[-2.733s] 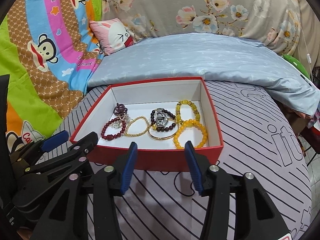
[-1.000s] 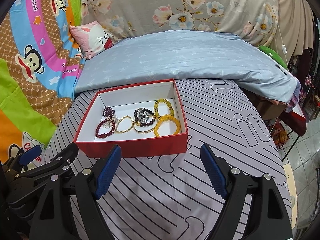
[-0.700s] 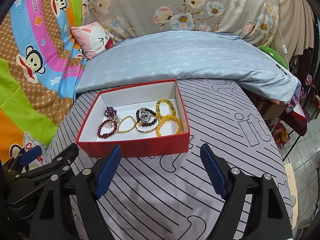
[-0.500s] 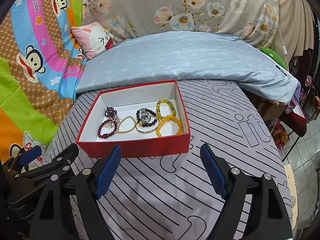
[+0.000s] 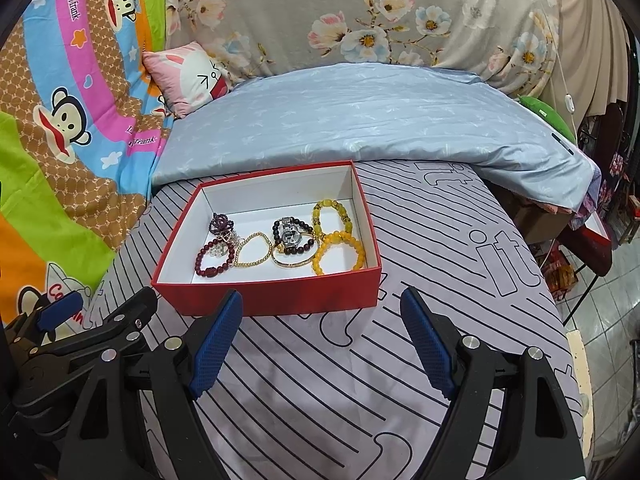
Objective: Organize jewelry
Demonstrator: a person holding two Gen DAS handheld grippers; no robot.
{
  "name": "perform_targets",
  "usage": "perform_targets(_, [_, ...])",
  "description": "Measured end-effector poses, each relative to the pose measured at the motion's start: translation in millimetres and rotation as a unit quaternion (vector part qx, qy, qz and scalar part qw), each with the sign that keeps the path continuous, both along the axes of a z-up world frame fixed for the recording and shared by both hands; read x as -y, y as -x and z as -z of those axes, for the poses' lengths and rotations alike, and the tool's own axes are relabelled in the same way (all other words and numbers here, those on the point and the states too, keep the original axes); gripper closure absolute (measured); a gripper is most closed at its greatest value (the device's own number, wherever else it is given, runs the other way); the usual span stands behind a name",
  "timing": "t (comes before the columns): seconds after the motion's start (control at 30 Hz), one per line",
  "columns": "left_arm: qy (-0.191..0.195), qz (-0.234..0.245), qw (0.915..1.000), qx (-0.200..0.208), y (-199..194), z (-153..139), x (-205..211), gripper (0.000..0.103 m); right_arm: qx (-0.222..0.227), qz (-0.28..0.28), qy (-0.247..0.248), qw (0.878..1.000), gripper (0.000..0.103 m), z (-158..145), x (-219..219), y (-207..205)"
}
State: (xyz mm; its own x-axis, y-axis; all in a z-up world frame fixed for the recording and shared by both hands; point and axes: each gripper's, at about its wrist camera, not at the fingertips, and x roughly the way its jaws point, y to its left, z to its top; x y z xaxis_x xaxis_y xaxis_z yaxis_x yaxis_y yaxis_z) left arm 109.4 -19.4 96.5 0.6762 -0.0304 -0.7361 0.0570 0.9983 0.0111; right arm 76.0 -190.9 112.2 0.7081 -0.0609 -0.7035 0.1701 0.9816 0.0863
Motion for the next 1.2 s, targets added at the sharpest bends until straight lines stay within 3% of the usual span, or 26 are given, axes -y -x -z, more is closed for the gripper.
perform_targets(1.2, [-0.006, -0.004, 1.0, 0.003, -4.0, 0.2, 1.3, 0.01, -0.004, 0.002, 0.013, 1.0, 0.025, 1.4, 4.3, -8.0])
